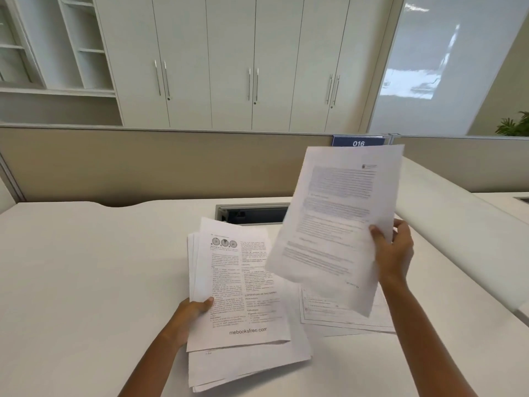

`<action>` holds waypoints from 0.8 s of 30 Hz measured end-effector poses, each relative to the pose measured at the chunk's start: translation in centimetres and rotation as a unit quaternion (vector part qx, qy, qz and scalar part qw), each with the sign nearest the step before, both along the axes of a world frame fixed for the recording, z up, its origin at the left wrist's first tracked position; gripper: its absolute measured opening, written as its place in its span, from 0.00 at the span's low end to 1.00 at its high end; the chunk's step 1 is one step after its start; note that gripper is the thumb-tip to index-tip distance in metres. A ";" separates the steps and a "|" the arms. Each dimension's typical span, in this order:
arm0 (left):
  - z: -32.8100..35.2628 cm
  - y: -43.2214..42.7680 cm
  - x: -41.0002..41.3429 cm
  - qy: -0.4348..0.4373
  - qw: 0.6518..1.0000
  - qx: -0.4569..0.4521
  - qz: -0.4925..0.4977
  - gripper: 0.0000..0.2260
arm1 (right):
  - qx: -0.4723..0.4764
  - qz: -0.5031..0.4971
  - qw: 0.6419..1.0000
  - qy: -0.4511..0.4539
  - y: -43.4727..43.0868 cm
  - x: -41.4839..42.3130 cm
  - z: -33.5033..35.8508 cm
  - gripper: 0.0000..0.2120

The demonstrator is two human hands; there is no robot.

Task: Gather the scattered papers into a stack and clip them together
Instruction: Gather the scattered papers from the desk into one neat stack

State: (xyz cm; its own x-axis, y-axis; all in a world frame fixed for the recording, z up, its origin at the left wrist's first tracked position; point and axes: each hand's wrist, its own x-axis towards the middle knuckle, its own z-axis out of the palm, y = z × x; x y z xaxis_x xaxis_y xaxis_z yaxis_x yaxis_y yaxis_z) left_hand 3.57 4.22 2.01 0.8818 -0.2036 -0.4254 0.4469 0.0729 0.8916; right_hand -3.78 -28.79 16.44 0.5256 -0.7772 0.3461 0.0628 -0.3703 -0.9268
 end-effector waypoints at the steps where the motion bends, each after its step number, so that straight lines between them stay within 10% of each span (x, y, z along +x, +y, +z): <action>1: 0.2 -0.2 -0.1 -0.003 1.000 -0.004 -0.009 0.13 | 0.028 0.021 0.999 0.004 -0.1 0.2 -0.2 0.11; 18: 3.0 -2.1 -1.1 -0.029 0.993 -0.009 -0.114 0.09 | 0.043 0.158 0.966 0.199 6.2 0.9 -8.2 0.18; 24: 3.5 -1.9 -1.5 -0.049 0.990 0.004 -0.129 0.09 | 0.324 0.396 0.838 0.187 5.4 -0.2 -8.7 0.16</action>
